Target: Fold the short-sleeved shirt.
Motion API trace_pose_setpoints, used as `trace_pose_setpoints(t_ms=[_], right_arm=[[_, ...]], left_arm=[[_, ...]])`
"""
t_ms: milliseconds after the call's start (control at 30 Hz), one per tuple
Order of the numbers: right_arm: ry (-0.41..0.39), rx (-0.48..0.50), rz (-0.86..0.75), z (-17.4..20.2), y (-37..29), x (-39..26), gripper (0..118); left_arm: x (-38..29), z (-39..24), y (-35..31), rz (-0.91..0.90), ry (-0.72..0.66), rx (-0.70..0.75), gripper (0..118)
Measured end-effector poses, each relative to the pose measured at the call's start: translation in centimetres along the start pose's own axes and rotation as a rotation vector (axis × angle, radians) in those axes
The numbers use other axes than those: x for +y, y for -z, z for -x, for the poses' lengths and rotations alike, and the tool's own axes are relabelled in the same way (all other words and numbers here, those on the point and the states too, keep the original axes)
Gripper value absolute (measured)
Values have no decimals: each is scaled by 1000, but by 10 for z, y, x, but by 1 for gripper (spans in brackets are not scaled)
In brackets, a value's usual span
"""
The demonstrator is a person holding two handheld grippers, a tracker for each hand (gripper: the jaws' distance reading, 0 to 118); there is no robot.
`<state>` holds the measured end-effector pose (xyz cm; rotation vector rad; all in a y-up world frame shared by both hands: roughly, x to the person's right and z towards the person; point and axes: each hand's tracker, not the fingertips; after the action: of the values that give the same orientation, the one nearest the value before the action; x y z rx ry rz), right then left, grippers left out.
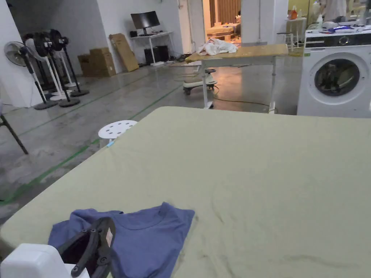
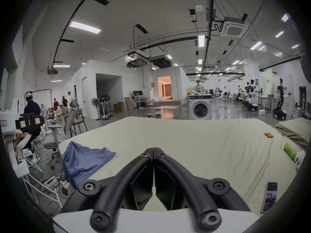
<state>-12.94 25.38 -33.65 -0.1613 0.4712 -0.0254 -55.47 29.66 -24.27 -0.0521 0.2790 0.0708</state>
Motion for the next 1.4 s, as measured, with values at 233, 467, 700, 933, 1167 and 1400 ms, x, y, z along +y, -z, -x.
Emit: trace_pose_setpoints(t_ms=[233,467,700,933,1167,1400], right_arm=[[-6,42,53,7,16,-11,0],[21,23,153,-3,22,-26,0],[67,-47,234,-21,18,-39,0],[155,-68,258,-37,14,-49,0],[143,-94,225,-54,-10,-48,0],[170,-181,187,-71,-40,-47,0]], left_arm=[[-50,53,72,304,47,30,77],[-144,102,209,636,-34,69,83],[-210,120,297,895,97,128,79],[-205,106,300,882,57,104,0],[-140,106,297,696,-155,61,0],[3,22,341,442,-9,-62,0]])
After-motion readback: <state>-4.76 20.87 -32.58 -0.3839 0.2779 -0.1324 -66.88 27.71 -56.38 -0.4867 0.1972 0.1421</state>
